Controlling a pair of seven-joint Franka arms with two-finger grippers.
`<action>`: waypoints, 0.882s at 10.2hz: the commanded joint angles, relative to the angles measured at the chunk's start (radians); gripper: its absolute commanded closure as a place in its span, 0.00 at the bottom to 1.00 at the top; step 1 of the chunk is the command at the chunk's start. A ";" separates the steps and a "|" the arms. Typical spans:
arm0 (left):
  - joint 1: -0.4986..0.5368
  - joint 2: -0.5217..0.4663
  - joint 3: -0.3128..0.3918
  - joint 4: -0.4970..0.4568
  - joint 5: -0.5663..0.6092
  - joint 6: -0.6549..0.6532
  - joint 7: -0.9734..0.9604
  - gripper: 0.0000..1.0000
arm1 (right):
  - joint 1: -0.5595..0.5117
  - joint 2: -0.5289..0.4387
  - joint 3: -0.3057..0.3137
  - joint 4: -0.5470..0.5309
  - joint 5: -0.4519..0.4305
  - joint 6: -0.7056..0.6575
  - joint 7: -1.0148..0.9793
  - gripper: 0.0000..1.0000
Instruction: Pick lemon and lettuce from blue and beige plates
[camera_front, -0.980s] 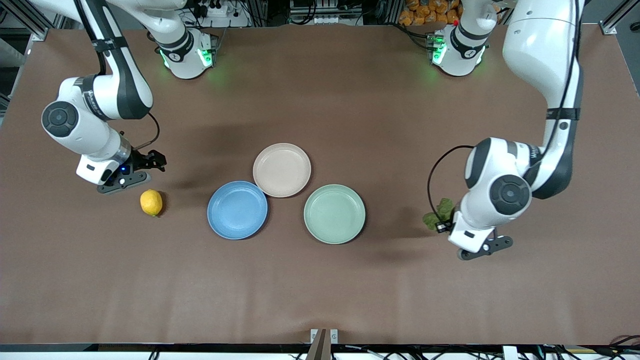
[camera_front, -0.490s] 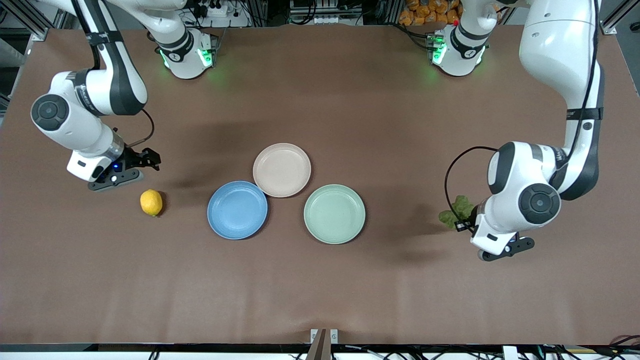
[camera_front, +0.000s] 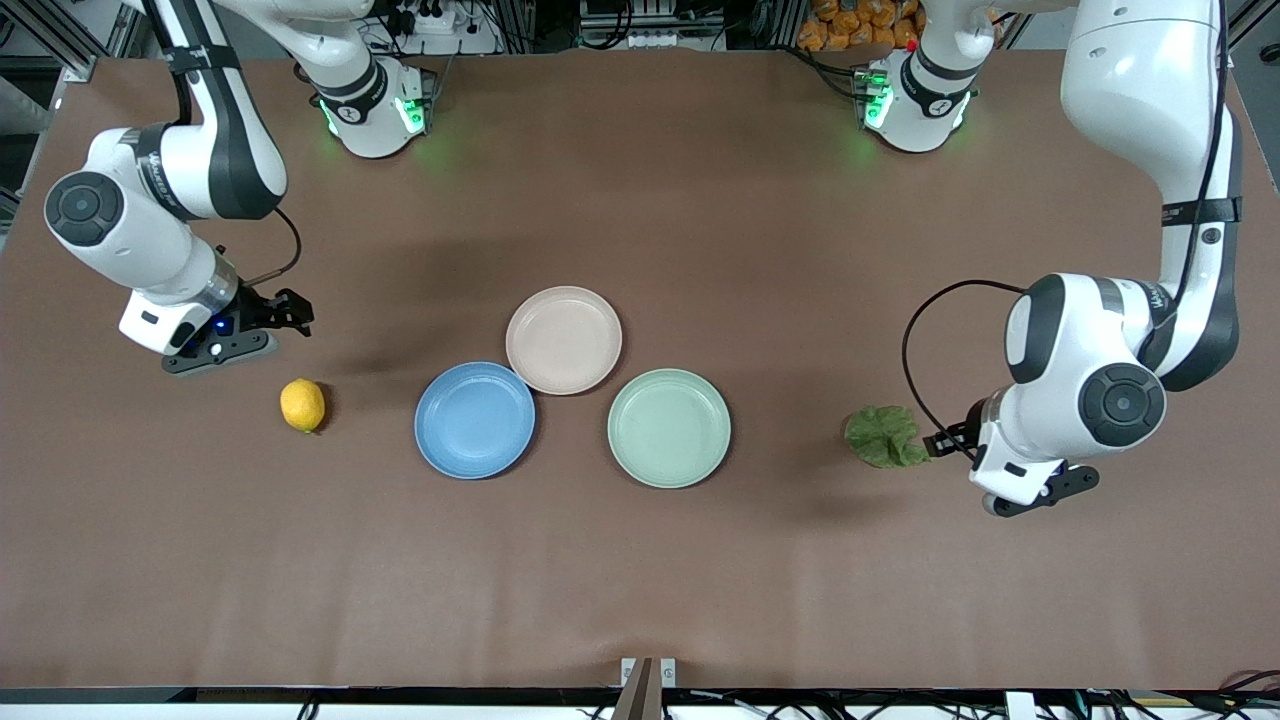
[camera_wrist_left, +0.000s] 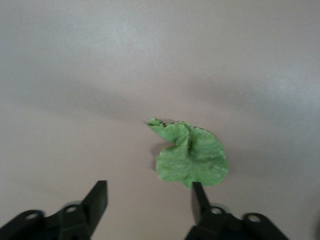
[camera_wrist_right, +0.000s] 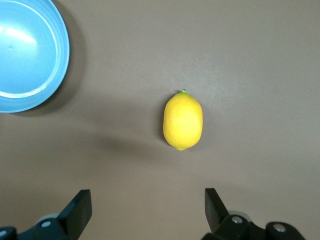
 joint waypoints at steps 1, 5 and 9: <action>0.034 -0.042 -0.008 -0.019 -0.074 -0.058 0.029 0.00 | -0.019 -0.051 0.011 -0.027 -0.017 -0.019 -0.001 0.00; 0.037 -0.149 -0.008 -0.179 -0.116 -0.046 0.015 0.00 | -0.025 -0.074 0.011 -0.029 -0.017 -0.020 -0.002 0.00; 0.011 -0.361 -0.015 -0.512 -0.117 0.123 0.018 0.00 | -0.025 -0.088 0.011 -0.026 -0.017 -0.019 -0.004 0.00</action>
